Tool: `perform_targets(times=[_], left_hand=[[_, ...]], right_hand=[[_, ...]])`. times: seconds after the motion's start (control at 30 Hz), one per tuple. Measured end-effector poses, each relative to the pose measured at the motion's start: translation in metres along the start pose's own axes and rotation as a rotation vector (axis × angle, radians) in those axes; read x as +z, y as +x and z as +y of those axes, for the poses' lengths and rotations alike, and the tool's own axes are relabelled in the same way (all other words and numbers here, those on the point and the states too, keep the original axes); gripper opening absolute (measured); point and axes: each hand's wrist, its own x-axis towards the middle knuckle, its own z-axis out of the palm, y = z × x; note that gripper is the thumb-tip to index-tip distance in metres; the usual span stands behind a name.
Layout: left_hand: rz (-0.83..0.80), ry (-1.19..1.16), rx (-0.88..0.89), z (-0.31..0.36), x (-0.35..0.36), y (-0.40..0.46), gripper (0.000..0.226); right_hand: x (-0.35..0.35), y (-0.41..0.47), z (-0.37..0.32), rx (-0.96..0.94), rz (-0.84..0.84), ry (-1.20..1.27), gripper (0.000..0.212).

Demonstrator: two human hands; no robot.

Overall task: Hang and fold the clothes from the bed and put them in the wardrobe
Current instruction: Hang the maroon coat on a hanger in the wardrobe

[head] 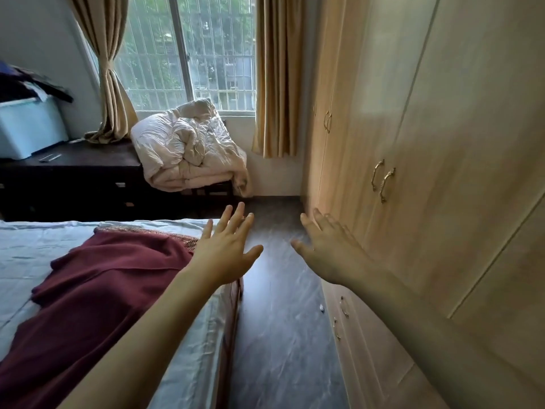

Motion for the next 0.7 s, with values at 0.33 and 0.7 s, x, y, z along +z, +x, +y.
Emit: perform_targets(times=[0.33, 0.7], left_hand=[[0.03, -0.033, 0.01, -0.085, 0.012, 0.153, 0.07], [0.02, -0.038, 0.058, -0.107, 0.037, 0.301, 0.073]], right_hand=[[0.014, 0.181, -0.016, -0.029, 0.054, -0.051, 0.067], [0.024, 0.329, 0.027, 0.005, -0.008, -0.025, 0.063]])
